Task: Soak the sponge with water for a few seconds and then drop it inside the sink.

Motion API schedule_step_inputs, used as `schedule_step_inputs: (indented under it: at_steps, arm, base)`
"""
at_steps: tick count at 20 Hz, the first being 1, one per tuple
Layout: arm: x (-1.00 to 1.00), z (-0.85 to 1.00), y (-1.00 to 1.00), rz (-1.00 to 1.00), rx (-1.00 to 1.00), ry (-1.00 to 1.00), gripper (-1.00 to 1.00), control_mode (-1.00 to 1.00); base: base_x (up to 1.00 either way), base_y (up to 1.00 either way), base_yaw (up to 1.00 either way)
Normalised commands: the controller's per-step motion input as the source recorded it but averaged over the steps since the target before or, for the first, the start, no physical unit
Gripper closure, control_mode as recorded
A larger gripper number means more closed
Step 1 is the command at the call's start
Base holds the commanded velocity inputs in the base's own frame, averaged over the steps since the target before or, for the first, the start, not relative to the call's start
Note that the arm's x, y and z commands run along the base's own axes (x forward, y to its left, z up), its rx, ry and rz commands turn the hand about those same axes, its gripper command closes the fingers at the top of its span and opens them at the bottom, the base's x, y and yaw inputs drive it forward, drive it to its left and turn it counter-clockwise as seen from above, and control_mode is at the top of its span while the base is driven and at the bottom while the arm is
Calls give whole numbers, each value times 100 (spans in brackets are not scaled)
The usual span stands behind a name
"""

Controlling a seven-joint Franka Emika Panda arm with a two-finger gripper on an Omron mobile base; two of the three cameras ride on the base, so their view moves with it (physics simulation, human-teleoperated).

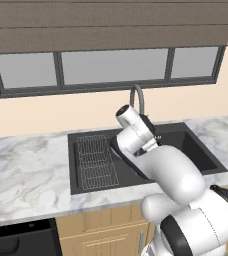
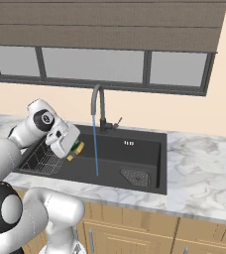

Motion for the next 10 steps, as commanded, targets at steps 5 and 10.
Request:
schedule_step_inputs:
  at_steps: [5,10]
  arm:
    - [0,-1,0,0,0,11,100,-100]
    - [0,0,1,0,0,1,100,-100]
  base:
    - [0,0,0]
    - [0,0,0]
